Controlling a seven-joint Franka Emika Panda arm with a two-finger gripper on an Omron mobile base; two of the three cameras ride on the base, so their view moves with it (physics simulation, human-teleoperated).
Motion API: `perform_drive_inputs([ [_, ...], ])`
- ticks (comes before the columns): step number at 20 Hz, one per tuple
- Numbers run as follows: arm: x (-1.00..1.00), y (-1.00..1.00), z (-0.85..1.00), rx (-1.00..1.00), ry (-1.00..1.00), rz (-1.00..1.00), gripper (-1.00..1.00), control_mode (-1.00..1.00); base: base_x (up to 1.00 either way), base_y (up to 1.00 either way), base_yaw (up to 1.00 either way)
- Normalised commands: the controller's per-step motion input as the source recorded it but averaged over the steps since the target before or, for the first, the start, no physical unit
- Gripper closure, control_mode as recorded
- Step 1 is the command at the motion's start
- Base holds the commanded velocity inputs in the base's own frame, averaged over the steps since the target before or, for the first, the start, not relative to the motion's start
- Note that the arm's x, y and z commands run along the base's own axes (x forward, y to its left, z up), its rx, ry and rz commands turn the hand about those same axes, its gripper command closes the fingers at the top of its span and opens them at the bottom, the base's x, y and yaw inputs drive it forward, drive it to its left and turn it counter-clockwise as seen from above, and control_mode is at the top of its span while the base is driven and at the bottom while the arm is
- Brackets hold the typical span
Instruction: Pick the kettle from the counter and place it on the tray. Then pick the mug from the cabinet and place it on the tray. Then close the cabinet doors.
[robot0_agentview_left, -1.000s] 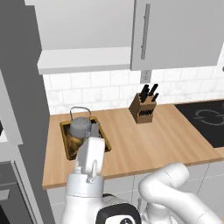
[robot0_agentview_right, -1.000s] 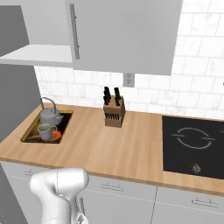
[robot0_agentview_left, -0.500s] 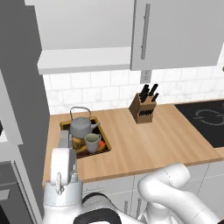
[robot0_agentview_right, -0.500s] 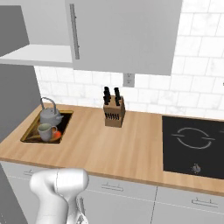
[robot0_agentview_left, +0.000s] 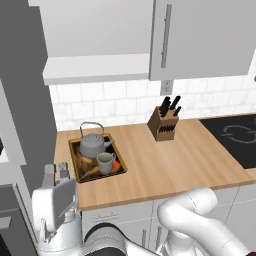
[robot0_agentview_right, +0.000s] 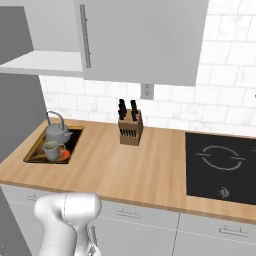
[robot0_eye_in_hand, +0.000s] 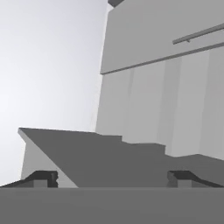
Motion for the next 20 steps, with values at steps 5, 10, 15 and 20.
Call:
perform_drive_inputs([
  [5,-0.01,0.3,-0.2,-0.09,0.0,0.0,-1.0,-1.0,0.0,0.0,0.0],
  [10,0.0,0.21,-0.18,-0.03,0.01,0.0,-1.0,-1.0,0.0,0.0,0.0],
  [15,0.0,0.32,-0.14,0.0,0.03,0.0,-1.0,-1.0,0.0,0.0,0.0],
  [20,0.0,0.43,-0.05,0.0,0.09,0.0,-1.0,-1.0,0.0,0.0,0.0],
])
